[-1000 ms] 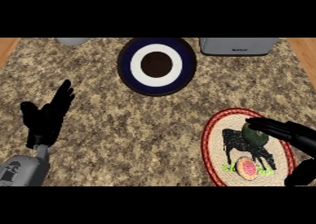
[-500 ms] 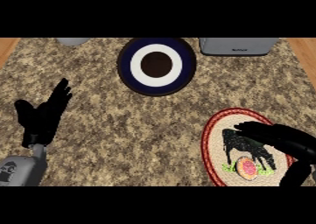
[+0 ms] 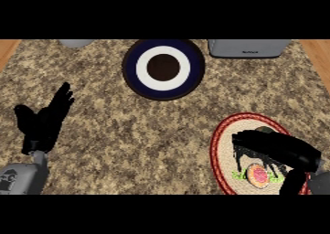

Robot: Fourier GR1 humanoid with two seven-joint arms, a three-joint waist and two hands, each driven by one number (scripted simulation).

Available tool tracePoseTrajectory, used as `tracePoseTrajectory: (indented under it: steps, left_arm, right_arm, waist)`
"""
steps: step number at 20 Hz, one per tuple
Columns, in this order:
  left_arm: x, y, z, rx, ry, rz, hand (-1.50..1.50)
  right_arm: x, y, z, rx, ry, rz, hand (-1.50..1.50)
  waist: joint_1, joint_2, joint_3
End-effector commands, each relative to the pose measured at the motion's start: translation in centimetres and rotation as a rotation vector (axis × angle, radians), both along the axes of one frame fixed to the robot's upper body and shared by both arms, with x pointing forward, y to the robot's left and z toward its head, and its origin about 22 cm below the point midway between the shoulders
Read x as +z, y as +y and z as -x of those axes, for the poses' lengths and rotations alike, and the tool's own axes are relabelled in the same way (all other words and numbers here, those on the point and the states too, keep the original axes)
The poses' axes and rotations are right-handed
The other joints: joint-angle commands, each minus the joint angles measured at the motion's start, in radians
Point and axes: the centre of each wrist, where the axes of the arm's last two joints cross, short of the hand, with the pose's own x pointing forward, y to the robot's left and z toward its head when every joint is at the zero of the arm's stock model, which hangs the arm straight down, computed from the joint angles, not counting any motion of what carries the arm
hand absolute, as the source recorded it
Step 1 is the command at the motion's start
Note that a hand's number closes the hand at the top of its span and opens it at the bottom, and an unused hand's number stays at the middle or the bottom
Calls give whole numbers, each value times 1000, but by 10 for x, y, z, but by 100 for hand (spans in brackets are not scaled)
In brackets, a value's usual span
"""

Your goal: Pick the cupcake from the placemat and place it in the plate

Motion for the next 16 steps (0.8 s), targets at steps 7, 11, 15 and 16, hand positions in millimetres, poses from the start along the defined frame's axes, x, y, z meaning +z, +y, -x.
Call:
tracePoseTrajectory:
  steps: [7, 11, 15, 16]
  left_arm:
    - [-11, -2, 1, -8, 23, 10, 0]
    - [4, -13, 1, -20, 11, 8, 0]
    - [2, -8, -12, -8, 13, -3, 0]
    - [-11, -8, 8, 16, -3, 6, 0]
  right_arm:
    - [-16, 15, 19, 11, -33, 65, -150]
    - [-17, 36, 11, 79, 10, 116, -150]
    - [-14, 41, 10, 203, 1, 115, 150]
    - [-25, 14, 16, 185, -14, 97, 150]
  waist:
    - [-4, 0, 0]
    - [-1, 0, 0]
    - [-3, 0, 0]
    - [1, 0, 0]
